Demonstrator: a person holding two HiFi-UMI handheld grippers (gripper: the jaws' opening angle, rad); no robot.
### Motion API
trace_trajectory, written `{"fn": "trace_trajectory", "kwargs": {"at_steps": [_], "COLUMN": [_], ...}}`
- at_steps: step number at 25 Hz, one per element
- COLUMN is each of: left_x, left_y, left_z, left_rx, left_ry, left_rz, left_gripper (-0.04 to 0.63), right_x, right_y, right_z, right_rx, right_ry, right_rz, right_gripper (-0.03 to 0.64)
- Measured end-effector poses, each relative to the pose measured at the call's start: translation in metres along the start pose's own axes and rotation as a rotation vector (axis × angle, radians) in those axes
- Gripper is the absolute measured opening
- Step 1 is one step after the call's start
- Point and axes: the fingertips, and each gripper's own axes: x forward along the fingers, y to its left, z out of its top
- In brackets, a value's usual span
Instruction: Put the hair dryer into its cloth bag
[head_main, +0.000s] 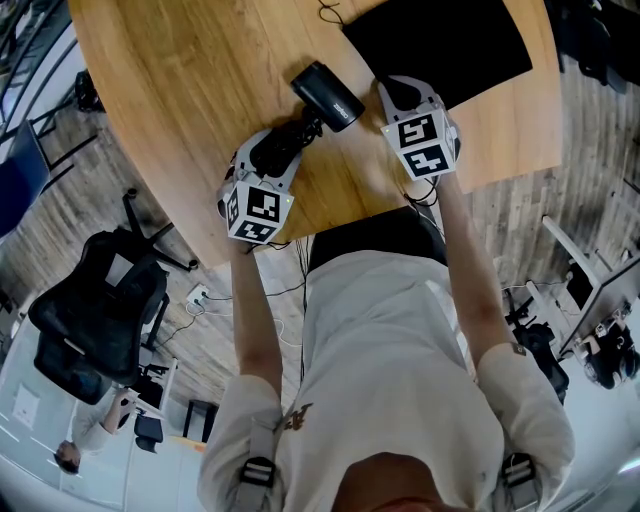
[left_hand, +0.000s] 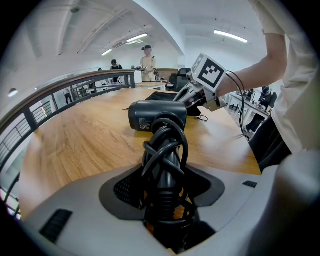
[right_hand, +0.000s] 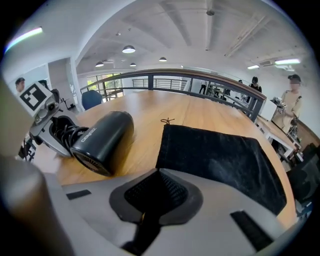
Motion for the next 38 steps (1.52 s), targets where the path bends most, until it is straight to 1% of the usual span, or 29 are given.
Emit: {"fn": "trace_trajectory", "kwargs": {"at_steps": [4,12,18,25,38], "left_x": [0.000,-0.004,-0.008,-0.012,-0.007], "left_y": [0.000,-0.002,-0.010,-0.016,-0.021], "left_z": [0.001,0.003,0.007,0.017,0.020], "left_rx": [-0.002,-0.011,0.010,-0.013,0.010], "left_ry": [-0.005,-0.013,-0.011,-0.046,-0.031], "left_rz": [0.001,0.011,-0.001,-0.022,-0.057], "left_gripper": [0.244,0.241,0.241,0.241,0.241], "right_x": [-0.007,-0.029,-0.040,-0.046,-0.052], "right_y": [-0.001,-0.005,-0.010,-0.012,-0.004], "right_z": [0.005,0.015,0.023,0.027,0.034], "right_rx": [0.054,0.135,0.157,0.172,0.174], "right_ry": [-0.021,-0.080,-0.113,-0.123,-0.148], "right_rz": [0.022,0.023,0.020,0.025,0.041], "right_gripper": [0.023,0.023,0.023,0.023,0.023]}}
